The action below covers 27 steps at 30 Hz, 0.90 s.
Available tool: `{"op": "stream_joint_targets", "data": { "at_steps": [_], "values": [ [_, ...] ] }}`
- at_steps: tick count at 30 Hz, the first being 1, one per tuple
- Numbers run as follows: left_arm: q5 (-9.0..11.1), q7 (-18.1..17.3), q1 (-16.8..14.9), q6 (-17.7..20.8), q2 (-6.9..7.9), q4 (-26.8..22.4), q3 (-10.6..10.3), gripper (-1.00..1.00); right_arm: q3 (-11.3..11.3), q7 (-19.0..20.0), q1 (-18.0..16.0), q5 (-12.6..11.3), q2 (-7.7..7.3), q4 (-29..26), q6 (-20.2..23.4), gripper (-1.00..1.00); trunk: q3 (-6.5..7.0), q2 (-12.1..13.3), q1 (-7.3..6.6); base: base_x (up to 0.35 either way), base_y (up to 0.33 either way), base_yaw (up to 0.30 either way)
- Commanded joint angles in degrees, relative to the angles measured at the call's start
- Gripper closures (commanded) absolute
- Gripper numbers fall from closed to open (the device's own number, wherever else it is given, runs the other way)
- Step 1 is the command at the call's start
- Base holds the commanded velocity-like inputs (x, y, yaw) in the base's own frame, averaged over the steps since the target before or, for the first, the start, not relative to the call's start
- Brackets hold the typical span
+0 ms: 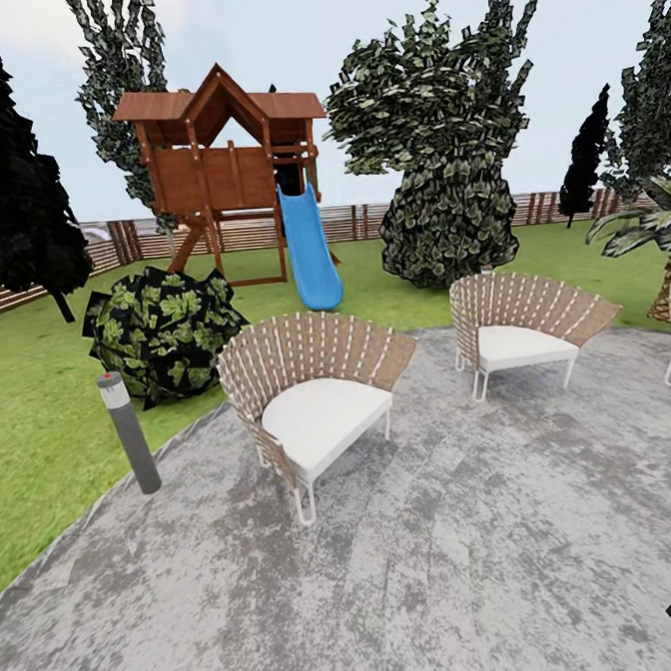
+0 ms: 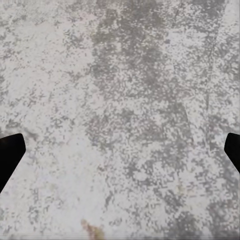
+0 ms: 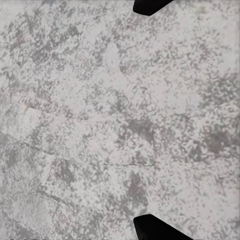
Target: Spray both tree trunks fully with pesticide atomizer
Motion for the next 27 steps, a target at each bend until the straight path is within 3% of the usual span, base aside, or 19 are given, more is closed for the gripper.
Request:
{"op": "stream_joint_targets", "data": {
  "at_steps": [1,9,27],
  "values": [
    [0.1,0.0,0.0,-0.2,-0.05,0.1,0.1,-1.00,-0.1,0.1,0.0,0.0,0.02,0.0,-0.2,-1.00,-0.24,-0.4,0.22,0.000,0.000,0.000],
    [0.1,-0.1,0.0,-0.4,-0.12,0.3,0.1,-1.00,0.0,0.1,0.0,0.1,0.07,0.1,-0.1,-1.00,-1.84,-3.7,1.98,0.000,0.000,-0.048],
    [0.1,-0.1,0.0,-0.4,-0.28,0.4,0.1,-1.00,-0.4,0.0,0.0,-0.2,0.05,1.5,-0.1,-1.00,-5.97,-10.9,5.93,0.000,0.000,-0.231]
  ]
}}
